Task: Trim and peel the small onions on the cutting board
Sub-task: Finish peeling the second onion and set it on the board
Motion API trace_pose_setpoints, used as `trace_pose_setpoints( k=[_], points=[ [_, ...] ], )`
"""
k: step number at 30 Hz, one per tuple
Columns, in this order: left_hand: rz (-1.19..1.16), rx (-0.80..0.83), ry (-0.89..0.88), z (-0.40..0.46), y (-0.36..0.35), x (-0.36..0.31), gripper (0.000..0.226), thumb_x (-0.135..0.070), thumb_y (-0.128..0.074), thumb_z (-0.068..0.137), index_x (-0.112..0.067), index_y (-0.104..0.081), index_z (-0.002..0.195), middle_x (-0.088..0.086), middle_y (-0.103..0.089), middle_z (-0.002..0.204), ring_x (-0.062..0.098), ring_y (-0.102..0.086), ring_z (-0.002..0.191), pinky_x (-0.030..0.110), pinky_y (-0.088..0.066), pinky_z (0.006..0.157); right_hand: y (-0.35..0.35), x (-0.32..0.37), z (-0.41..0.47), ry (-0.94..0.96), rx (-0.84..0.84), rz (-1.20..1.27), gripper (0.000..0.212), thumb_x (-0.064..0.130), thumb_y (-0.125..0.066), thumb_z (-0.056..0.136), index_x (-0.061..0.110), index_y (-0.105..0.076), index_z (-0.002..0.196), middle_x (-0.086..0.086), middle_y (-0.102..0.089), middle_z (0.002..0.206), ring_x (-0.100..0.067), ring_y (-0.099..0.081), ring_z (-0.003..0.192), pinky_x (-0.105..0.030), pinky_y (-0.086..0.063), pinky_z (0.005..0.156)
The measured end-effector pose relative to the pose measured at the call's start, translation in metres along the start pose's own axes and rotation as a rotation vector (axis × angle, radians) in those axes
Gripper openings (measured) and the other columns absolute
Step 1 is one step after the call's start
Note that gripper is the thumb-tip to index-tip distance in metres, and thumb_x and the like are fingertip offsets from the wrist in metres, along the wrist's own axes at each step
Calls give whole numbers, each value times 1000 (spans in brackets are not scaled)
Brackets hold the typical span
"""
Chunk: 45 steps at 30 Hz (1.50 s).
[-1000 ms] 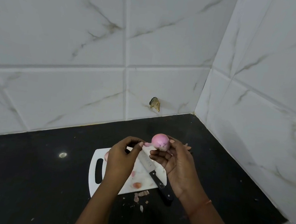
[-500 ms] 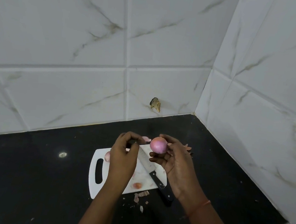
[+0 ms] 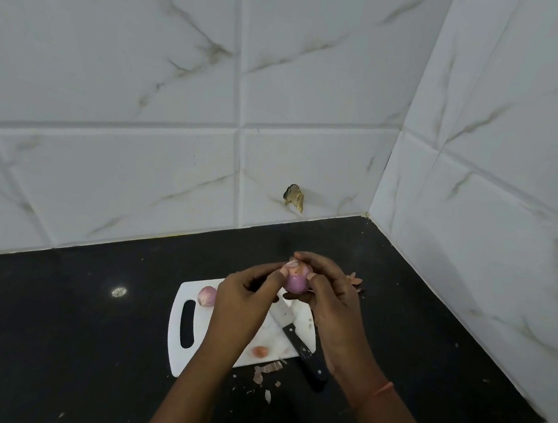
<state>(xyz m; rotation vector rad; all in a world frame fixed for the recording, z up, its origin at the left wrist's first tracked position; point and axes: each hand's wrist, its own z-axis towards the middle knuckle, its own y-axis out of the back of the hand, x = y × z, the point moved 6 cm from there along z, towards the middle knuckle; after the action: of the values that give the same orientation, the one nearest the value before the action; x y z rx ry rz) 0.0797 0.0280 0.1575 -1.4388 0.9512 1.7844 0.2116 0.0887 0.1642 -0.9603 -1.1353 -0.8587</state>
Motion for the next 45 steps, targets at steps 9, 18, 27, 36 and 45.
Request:
trace_pose_setpoints(
  k=[9,18,27,36,45],
  points=[
    [-93,-51,2,-5,-3,-6,22,-14,-59,97,-24,-77,106,-5,-76,80,6,-63,61,17,-49,54,-4,7,-1,133,13,-118,38,-1,-44,98,27,-69,105,12,-70,107,-12,-65,105,-27,-55,85],
    [-141,-43,-26,-11,-10,-12,35,-3,-49,99,-28,-74,98,0,-72,75,9,-61,58,22,-52,55,-18,3,-9,192,113,-177,32,40,-38,93,30,-56,117,6,-53,124,-6,-54,115,-21,-47,92],
    [-188,8,33,-12,-13,-12,24,-10,-59,96,-21,-76,108,6,-75,94,17,-68,70,26,-55,59,-18,3,-12,220,197,-267,36,16,-41,91,35,-43,122,11,-40,125,-2,-52,111,-16,-49,83],
    [-147,49,21,-10,-12,-12,28,-7,-55,97,-24,-74,108,11,-72,98,25,-69,79,27,-58,63,-18,11,-16,310,217,-421,42,8,-42,90,18,-40,130,4,-37,128,-6,-47,117,-19,-50,88],
    [-31,86,-31,-7,-16,-11,39,-7,-50,99,-41,-68,100,5,-71,101,21,-70,88,31,-61,72,-17,8,-17,347,221,-429,42,4,-45,89,17,-41,128,9,-35,126,-13,-49,115,-20,-53,82]
  ],
)
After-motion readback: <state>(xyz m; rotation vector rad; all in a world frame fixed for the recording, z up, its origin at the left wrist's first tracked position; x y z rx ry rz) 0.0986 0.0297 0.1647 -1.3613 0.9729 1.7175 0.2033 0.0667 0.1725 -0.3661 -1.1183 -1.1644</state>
